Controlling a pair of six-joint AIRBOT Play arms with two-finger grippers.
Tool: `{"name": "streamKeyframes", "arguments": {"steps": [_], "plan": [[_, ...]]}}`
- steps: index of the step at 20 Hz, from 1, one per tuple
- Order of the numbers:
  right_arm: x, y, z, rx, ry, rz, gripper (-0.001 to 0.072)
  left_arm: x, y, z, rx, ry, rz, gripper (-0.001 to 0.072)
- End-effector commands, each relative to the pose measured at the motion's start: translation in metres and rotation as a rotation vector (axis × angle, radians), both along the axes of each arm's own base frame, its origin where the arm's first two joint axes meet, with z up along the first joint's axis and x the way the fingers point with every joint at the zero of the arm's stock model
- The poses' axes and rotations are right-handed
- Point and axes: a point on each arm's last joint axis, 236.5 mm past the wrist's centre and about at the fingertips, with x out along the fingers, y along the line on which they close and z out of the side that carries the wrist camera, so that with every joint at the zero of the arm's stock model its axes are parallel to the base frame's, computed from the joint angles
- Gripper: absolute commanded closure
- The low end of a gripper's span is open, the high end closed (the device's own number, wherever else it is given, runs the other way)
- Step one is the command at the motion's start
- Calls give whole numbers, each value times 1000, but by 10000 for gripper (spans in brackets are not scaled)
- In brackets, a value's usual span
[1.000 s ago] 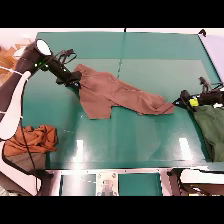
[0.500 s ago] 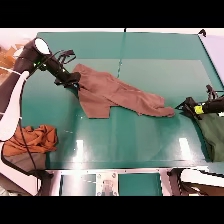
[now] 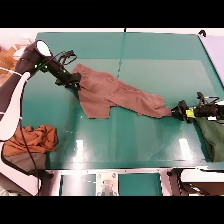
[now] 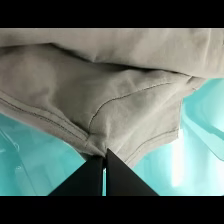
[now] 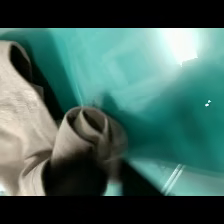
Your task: Fold the shirts.
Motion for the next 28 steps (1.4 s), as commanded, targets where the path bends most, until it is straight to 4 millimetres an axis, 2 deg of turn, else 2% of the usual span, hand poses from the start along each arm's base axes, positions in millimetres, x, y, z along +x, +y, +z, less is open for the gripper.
{"name": "streamKeyframes", "arguments": {"steps": [1, 4, 6, 7, 8, 10, 11, 13, 15, 16, 18, 20, 22, 24, 26, 28], "plan": [[9, 15, -2, 33, -25, 33, 697, 2, 0, 2, 0, -10, -2, 686], [18, 14, 30, 69, -62, 82, 699, 8, 0, 23, -1, -57, -18, 686], [30, 11, 72, 67, -134, 105, 699, 13, -1, 55, -6, -104, -42, 686], [38, 9, 99, 61, -189, 103, 699, 15, -1, 77, -7, -140, -55, 686], [49, 8, 135, 49, -276, 96, 699, 17, -1, 102, -9, -185, -67, 686], [68, 10, 222, 35, -491, 52, 699, 19, -2, 160, -22, -315, -62, 686], [72, 15, 277, 36, -632, 34, 699, 17, -1, 192, -34, -409, -46, 686], [67, 21, 385, 14, -915, -18, 698, 8, 3, 261, -56, -627, 1, 686], [42, 25, 480, -73, -1162, -87, 698, -19, 10, 350, -97, -902, 47, 686], [23, 26, 521, -152, -1277, -126, 698, -42, 15, 404, -130, -1063, 80, 686], [-18, 32, 584, -275, -1453, -209, 698, -105, 29, 499, -176, -1373, 117, 686], [-63, 46, 633, -388, -1609, -284, 698, -175, 45, 564, -191, -1615, 145, 686], [-101, 61, 666, -468, -1732, -341, 698, -227, 64, 594, -156, -1745, 185, 686], [-125, 73, 684, -508, -1810, -371, 698, -245, 85, 598, -56, -1790, 228, 686], [-126, 73, 682, -519, -1806, -369, 698, -237, 97, 585, 36, -1747, 243, 686], [-108, 60, 661, -532, -1729, -358, 698, -203, 95, 550, 78, -1631, 223, 686]]}}
